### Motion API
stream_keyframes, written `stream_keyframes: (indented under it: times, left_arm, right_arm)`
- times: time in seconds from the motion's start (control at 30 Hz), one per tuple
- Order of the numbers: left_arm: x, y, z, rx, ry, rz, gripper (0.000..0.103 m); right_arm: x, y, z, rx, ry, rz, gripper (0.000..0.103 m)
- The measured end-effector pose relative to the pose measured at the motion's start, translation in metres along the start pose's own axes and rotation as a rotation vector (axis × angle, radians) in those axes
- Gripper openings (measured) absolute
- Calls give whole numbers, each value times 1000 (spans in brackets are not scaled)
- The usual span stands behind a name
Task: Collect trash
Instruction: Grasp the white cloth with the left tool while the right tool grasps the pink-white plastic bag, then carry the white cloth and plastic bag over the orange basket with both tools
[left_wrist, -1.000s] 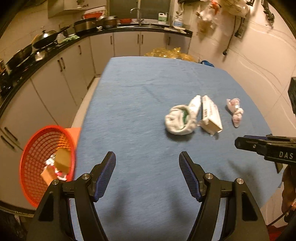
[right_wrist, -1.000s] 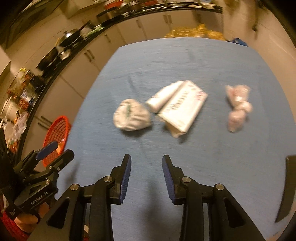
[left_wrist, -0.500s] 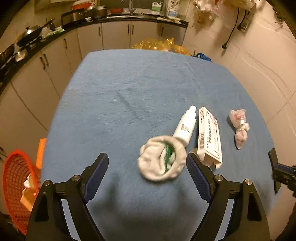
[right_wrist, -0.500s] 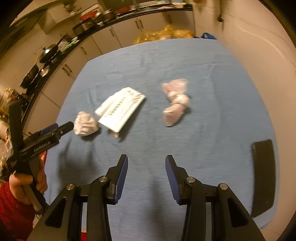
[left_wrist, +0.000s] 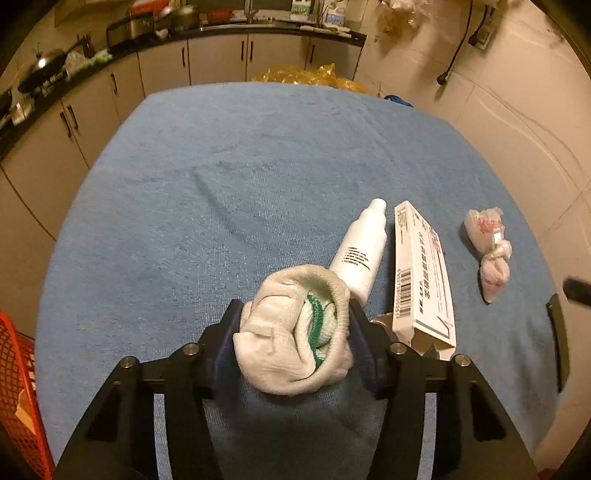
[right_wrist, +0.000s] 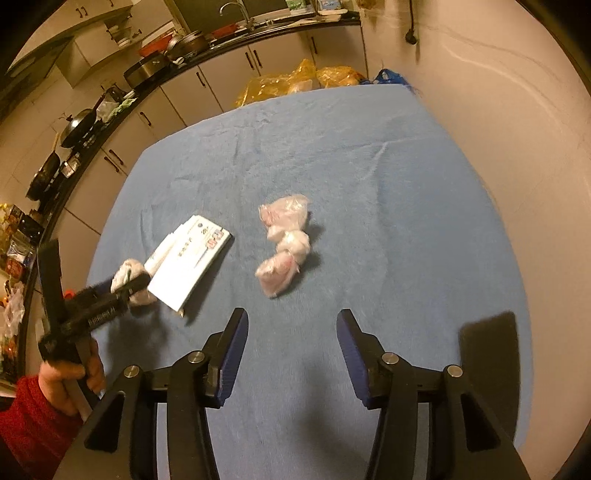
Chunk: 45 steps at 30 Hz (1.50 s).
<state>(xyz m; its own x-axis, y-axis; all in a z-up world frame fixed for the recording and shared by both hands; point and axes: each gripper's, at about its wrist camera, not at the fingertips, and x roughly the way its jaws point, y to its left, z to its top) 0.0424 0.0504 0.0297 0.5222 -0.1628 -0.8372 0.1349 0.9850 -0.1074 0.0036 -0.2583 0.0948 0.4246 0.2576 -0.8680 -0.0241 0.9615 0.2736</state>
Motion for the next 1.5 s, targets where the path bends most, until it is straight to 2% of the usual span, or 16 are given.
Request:
stream_keyframes:
  times: [0.1,0.47,0.5,0.57,0.63,0.83,1.07,1.27,1.5]
  left_arm:
    - [-9,-8,-8,24,-20,19,41]
    - [-61,-7,-36,-12,-68,61,40]
    - [-65,-7,-39,-12,-73,67,40]
    - [-72,-7,-43,-14,-76,74,40]
    - [-78,-8,-46,-20,-80,81,40]
    - [-87,-8,-45,-27,-95,91,40]
    - [-96,-12,-43,-18,-117,92,40]
    - [-104,-19,-47,10,-121,80,40]
    - [-118,-20,-55,35,-135,85,40]
  right_arm:
    - [19,-1,14,11,8,14,57]
    - [85,7,46,15,69,-4,57]
    - [89,8,47,10,74,-2,54]
    - [97,13,46,-6,83,-30,35]
    - [99,14,46,-5,82,-28,33]
    - [75,38,30,-97,23,-75,32]
    - [23,75,-14,-221,-89,-101,32]
    - [3,94,-40,-285,-110,-84,32]
    - [-8,114,-55,-318,-129,-73,32]
